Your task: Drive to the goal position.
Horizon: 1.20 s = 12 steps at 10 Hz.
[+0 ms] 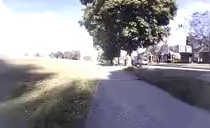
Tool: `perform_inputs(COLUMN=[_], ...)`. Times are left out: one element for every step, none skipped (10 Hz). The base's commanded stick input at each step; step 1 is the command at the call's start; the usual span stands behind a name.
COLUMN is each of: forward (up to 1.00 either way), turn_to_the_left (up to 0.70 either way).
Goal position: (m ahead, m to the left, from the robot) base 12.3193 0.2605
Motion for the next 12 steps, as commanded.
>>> perform_inputs(forward=[1.00,1.00,1.00,1.00,1.00,1.00,1.00,1.00,1.00,1.00,1.00,1.00], turn_to_the_left=[0.00,0.00,0.00,0.00,0.00,0.00,0.00,0.00,0.00,0.00,0.00,0.00])
